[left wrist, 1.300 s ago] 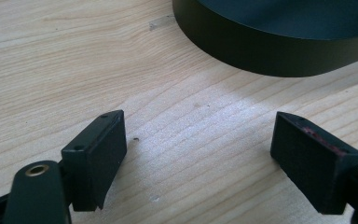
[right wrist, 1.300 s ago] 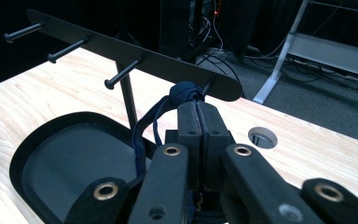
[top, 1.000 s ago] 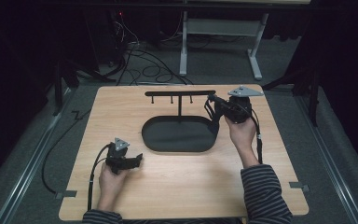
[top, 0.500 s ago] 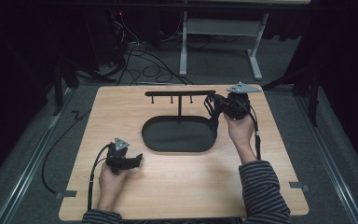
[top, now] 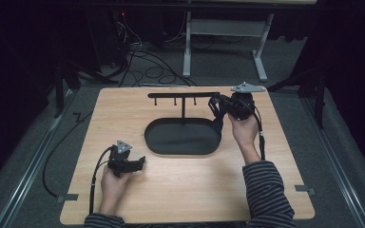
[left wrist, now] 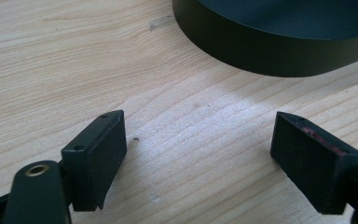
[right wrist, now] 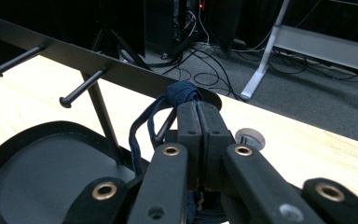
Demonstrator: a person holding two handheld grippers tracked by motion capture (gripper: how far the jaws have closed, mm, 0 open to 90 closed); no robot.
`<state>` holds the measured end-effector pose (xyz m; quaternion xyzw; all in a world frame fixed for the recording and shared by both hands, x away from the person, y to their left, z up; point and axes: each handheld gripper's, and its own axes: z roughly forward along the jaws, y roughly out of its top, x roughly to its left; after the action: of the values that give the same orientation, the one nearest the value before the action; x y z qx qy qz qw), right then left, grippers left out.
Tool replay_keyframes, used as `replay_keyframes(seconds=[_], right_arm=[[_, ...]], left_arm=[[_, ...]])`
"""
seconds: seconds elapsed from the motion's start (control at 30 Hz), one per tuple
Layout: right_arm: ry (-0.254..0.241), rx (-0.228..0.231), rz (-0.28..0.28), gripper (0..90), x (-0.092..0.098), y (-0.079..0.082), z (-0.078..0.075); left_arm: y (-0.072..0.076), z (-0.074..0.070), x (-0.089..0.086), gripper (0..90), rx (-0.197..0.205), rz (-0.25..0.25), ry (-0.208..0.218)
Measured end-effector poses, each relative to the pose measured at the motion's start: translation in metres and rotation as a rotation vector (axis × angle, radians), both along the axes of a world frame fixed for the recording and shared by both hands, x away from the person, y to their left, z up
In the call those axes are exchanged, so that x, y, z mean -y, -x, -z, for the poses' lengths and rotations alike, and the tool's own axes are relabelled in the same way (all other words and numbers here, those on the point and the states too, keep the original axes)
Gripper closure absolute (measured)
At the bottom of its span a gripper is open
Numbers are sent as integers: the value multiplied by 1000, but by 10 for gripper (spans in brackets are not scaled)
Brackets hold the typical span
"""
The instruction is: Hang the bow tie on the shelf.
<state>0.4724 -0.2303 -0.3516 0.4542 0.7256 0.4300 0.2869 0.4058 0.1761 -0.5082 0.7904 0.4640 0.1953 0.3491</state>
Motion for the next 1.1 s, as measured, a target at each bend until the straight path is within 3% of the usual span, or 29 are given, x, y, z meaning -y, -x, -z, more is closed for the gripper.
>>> replay_keyframes(seconds=[0.6, 1.1], right_arm=[[-5, -21, -2, 833, 0, -1, 2], [-40, -2, -18, 755, 17, 13, -5]], left_arm=[[0, 0, 0, 187, -2, 2, 0], [0, 0, 0, 186, -2, 1, 0]])
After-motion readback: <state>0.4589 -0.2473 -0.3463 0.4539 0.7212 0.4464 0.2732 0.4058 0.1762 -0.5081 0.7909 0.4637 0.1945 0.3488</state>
